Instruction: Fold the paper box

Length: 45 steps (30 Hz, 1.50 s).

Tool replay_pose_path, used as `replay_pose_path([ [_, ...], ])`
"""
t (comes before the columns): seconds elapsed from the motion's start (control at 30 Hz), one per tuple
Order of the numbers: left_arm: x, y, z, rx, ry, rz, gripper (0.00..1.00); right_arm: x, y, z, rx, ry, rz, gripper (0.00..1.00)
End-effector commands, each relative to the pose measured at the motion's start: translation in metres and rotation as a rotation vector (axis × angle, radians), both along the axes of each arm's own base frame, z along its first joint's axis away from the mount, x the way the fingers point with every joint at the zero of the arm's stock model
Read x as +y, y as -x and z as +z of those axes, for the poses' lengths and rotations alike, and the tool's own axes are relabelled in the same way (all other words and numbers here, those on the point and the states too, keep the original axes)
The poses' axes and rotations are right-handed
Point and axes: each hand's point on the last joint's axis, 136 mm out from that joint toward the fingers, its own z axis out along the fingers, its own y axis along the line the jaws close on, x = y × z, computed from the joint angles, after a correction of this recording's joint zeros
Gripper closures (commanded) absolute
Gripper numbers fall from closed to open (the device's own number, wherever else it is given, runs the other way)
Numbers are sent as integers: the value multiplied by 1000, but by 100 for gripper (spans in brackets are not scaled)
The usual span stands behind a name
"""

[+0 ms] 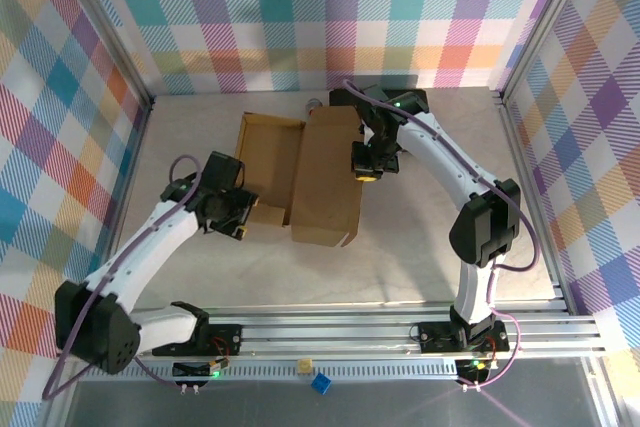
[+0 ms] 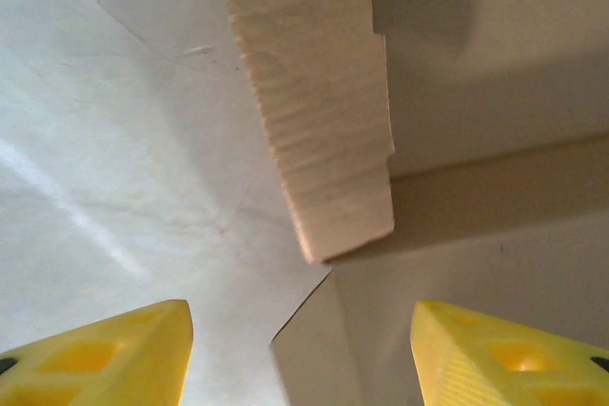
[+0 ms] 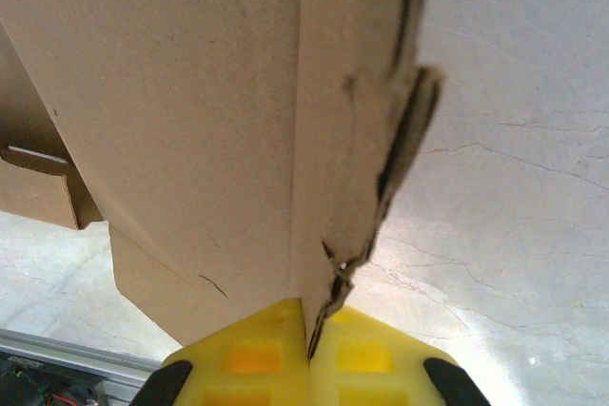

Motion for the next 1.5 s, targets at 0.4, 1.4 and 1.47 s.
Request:
replay_pose_path([
  [0.4,-9,-7,-53,92,32,142,41,5,-5,3,-10,2,-20,100],
  [1.4,-11,-26,-114,138,-32,124,63,40,-4,22,94,-9,-143,100],
  [1.47,-9,-23,-116,152,-44,118,68,42,-5,25,85,-16,-145,100],
])
